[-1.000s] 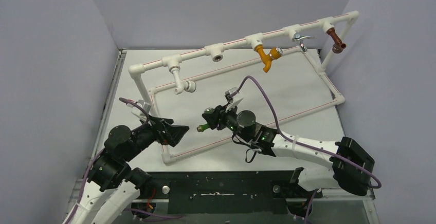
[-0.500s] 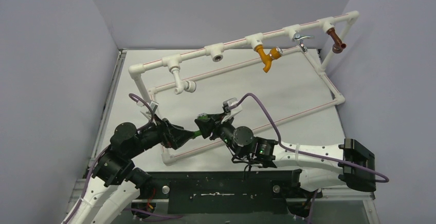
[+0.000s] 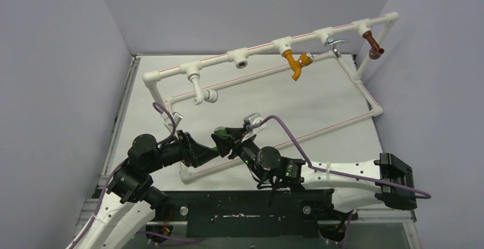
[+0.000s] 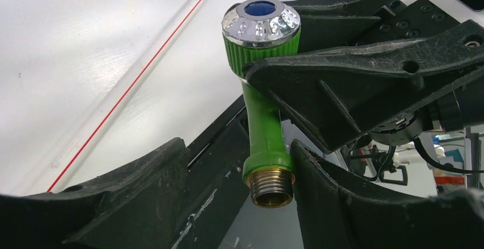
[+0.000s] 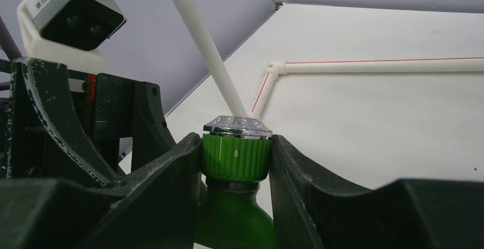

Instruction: Install the water faucets

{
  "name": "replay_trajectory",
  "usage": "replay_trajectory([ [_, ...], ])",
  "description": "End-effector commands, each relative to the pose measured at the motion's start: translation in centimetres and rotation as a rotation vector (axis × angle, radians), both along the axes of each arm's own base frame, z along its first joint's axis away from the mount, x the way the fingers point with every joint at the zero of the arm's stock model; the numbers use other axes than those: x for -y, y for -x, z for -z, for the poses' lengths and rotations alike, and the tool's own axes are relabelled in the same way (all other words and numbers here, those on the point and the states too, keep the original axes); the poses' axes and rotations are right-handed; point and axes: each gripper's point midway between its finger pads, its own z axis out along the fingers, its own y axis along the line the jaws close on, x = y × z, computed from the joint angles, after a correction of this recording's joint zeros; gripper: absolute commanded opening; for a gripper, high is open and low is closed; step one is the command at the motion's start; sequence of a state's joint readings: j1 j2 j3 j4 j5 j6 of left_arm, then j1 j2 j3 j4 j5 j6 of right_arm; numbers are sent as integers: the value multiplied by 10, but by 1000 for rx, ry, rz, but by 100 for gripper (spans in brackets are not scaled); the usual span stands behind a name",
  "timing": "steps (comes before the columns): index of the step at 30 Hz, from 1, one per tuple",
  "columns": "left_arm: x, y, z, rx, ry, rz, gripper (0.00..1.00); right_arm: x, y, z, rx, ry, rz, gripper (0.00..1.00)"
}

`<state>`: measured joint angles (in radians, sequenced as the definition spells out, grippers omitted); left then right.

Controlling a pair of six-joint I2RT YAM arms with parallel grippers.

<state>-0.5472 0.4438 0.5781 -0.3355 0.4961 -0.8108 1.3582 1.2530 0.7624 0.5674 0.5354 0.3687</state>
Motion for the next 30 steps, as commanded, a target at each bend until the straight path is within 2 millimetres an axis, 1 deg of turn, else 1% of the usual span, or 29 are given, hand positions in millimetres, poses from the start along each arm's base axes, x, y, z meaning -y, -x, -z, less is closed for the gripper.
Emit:
replay_trajectory([
  [1, 8, 7, -20, 34, 78, 58, 60, -3, -1, -47, 43, -130, 31, 0],
  [10, 10, 8, -22, 20, 103, 71, 48, -9, 3, -44, 40, -106, 14, 0],
  [12, 10, 8, -22, 21, 104, 71, 43, -9, 4, -43, 34, -107, 17, 0],
  [16, 9, 9, -23, 31, 105, 69, 26, -8, 3, -41, 27, -103, 20, 0],
  [18, 9, 9, -23, 34, 103, 70, 14, -8, 4, -40, 23, -102, 20, 0],
  [19, 9, 9, -23, 38, 102, 69, 5, -8, 4, -40, 19, -102, 19, 0],
  [20, 8, 8, -23, 41, 99, 65, 0, -9, 4, -38, 17, -98, 19, 0],
  [21, 8, 8, -23, 46, 97, 64, 0, -9, 4, -39, 16, -100, 15, 0],
  [22, 8, 9, -25, 53, 97, 65, 0, -9, 5, -38, 18, -102, 10, 2],
  [23, 7, 9, -26, 57, 97, 65, 0, -9, 6, -38, 19, -104, 6, 8],
  [24, 7, 9, -27, 64, 95, 63, 0, -9, 6, -38, 20, -107, 2, 16],
  [27, 5, 9, -27, 72, 83, 55, 0, -8, 8, -40, 21, -111, -6, 50],
  [28, 5, 9, -28, 75, 82, 57, 0, -9, 9, -41, 20, -110, -14, 55],
  [30, 5, 10, -28, 81, 80, 58, 0, -8, 12, -43, 22, -102, -31, 61],
])
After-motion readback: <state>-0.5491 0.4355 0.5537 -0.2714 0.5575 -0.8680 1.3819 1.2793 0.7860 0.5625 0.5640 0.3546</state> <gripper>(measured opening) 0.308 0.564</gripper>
